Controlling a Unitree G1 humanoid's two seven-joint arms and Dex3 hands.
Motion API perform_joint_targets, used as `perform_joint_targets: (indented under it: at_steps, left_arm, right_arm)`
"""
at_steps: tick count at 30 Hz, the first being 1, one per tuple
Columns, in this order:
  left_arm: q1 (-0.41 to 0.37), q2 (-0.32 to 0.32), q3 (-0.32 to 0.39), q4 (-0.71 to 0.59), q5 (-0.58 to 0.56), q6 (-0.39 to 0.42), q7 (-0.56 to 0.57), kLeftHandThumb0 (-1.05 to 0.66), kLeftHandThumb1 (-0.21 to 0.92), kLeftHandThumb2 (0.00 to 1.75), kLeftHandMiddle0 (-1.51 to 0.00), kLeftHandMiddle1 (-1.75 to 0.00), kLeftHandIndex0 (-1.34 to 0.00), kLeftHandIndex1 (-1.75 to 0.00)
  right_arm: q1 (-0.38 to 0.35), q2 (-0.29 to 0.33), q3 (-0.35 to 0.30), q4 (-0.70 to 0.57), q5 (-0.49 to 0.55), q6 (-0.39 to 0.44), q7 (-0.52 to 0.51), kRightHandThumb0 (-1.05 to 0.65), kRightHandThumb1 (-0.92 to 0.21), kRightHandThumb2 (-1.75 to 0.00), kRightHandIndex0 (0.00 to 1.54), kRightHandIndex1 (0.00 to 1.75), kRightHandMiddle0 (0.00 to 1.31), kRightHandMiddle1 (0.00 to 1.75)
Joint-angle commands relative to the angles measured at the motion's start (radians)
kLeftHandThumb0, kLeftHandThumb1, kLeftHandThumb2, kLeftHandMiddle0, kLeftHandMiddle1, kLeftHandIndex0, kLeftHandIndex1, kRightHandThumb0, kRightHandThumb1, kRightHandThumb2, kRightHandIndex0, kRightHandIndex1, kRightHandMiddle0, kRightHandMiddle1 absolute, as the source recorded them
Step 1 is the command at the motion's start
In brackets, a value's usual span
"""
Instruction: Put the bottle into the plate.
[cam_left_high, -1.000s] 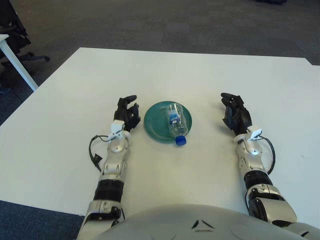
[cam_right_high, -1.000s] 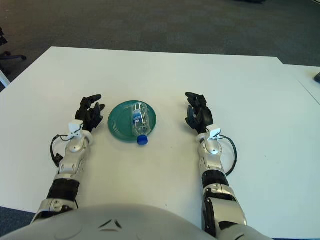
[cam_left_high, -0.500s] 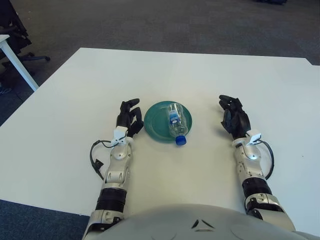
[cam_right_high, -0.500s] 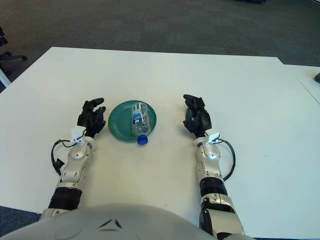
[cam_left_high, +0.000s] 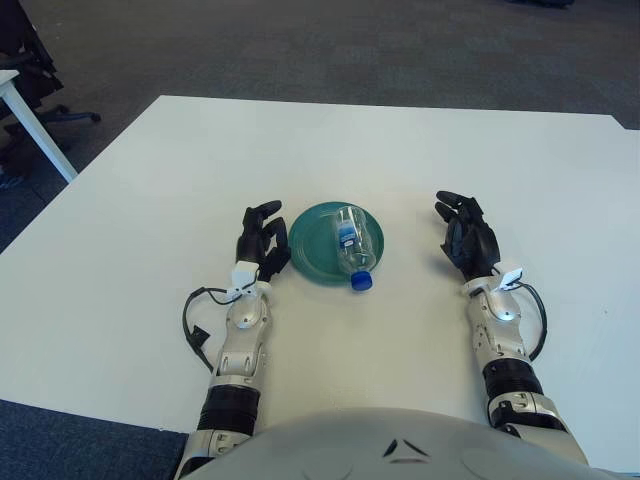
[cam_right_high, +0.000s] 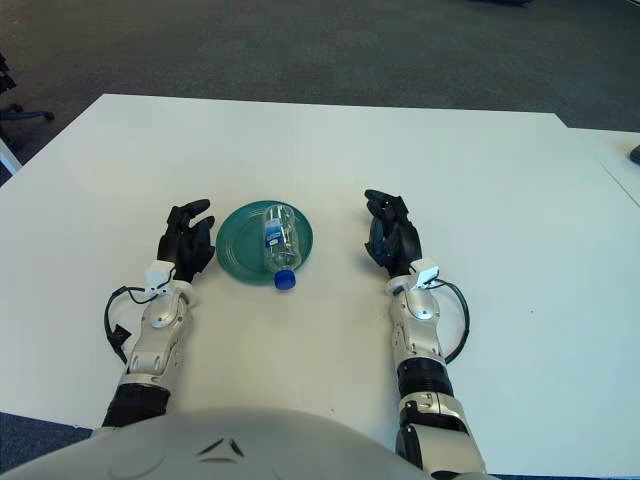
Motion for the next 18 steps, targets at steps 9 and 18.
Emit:
perform_joint_targets:
  at_steps: [9,18]
  left_arm:
    - [0.040,-0.023,-0.017,0.051,0.013,0.004,0.022,-0.60,0.92,0.58,-0.52,-0.76,-0.27,-1.13]
    - [0.039,-0.019,-0.020,0.058,0.008,-0.014,0.021,-0.62,0.92,0.57,-0.55,-0.77,-0.31,-1.15]
  right_arm:
    - [0.054,0.007,-0.003,0.006,-0.001,0.036,-0.017,-0.75,-0.92,-0.74,0.29,0.63,0.00,1.01]
    - [0.060,0.002,-0.003,-0.005,0.000,0.057,-0.018,-0.75,-0.92,-0.74,0.28,0.64,0.00,1.00]
